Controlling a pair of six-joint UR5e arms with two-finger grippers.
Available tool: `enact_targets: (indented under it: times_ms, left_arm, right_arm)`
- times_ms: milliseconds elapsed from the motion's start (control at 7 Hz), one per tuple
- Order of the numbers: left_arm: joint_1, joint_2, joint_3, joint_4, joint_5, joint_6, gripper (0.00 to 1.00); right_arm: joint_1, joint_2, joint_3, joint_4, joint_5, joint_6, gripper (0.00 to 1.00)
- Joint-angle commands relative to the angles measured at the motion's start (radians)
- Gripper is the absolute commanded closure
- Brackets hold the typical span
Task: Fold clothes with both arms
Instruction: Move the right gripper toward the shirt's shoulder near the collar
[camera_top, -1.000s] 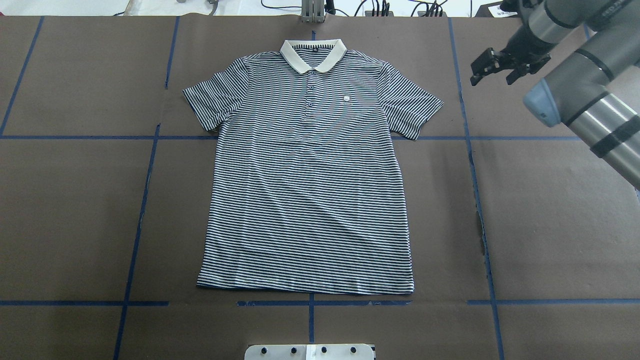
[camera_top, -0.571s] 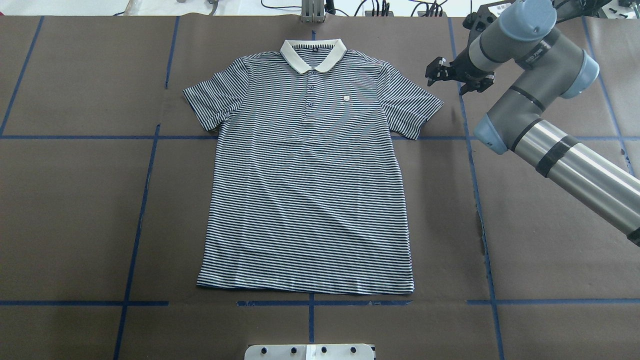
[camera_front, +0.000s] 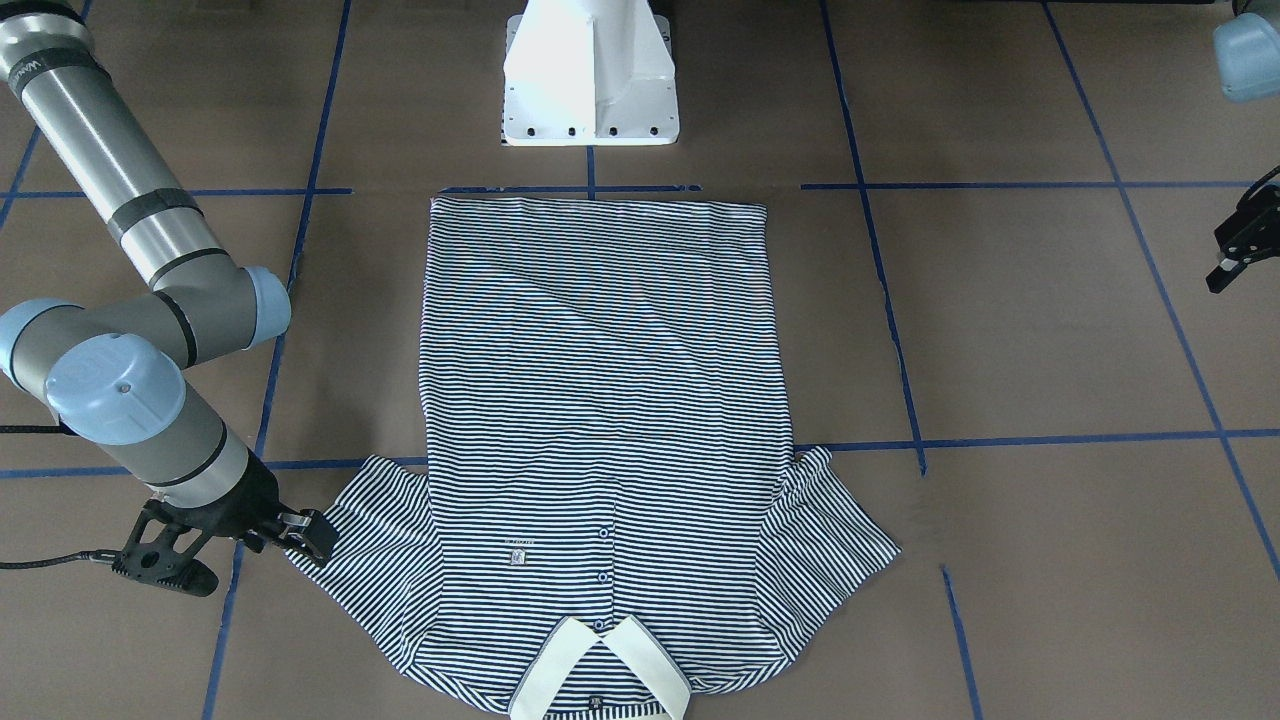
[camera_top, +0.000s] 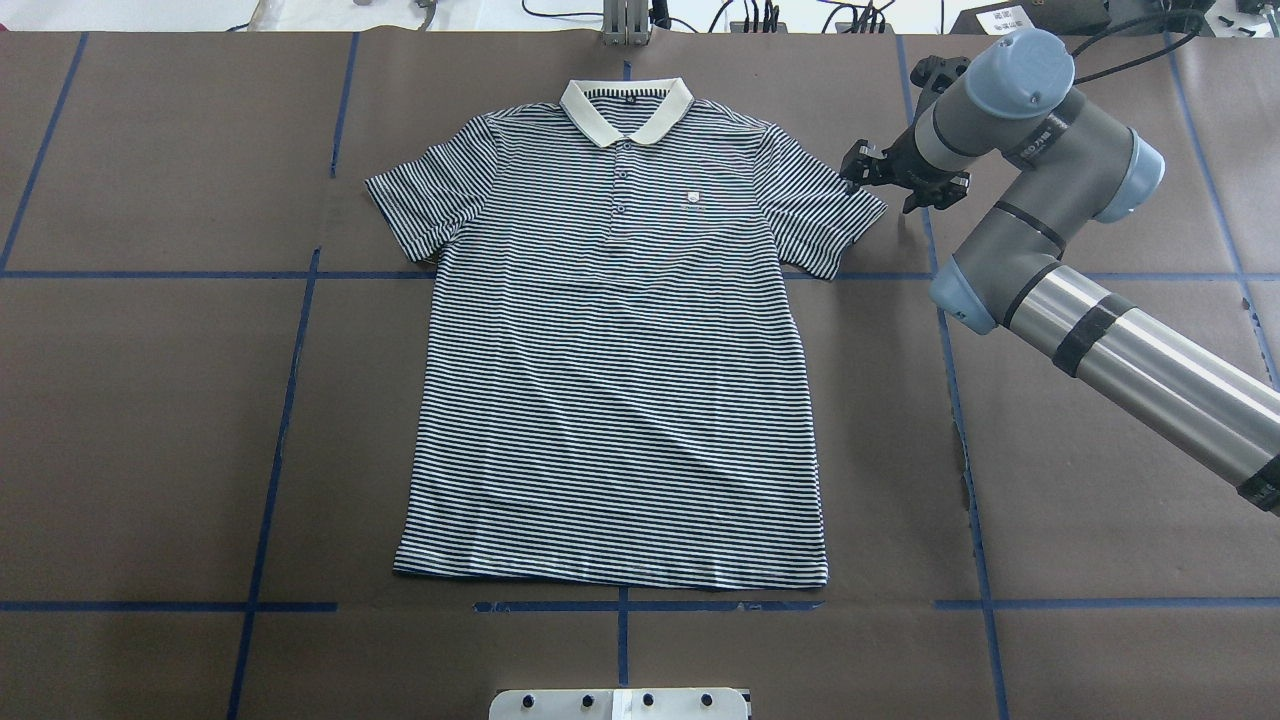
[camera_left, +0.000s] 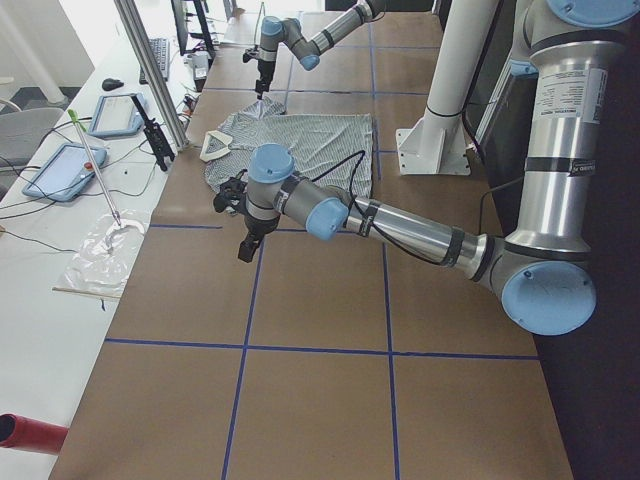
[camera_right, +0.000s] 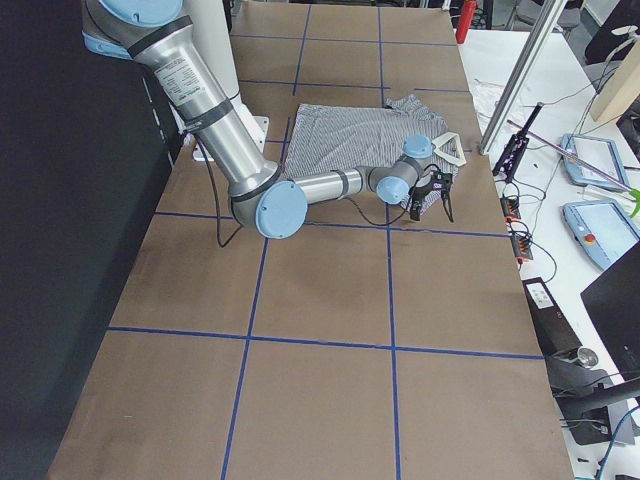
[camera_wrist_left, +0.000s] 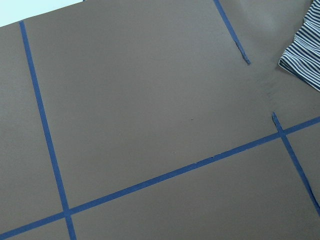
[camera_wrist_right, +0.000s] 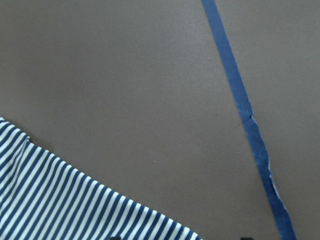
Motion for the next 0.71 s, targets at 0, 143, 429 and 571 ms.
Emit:
enact_targets:
  times_ms: [0, 143, 429, 571]
  left_arm:
    - [0.000, 0.000, -0.001, 0.000, 0.000, 0.001, 0.00]
    - [0.000, 0.000, -0.004, 0.000, 0.000, 0.001, 0.00]
    - [0.000, 0.000, -0.012, 0.000, 0.000, -0.001, 0.00]
    - [0.000, 0.000, -0.013, 0.000, 0.002, -0.001, 0.00]
  right_arm:
    - [-0.003, -0.002, -0.005, 0.000, -0.001, 0.002, 0.58]
    - [-0.004, -0.004, -0.005, 0.000, -0.001, 0.002, 0.89]
    - [-0.005, -0.001, 0.014, -0.002, 0.003, 0.004, 1.00]
    - [-0.006, 0.007, 0.035, -0.016, 0.007, 0.005, 1.00]
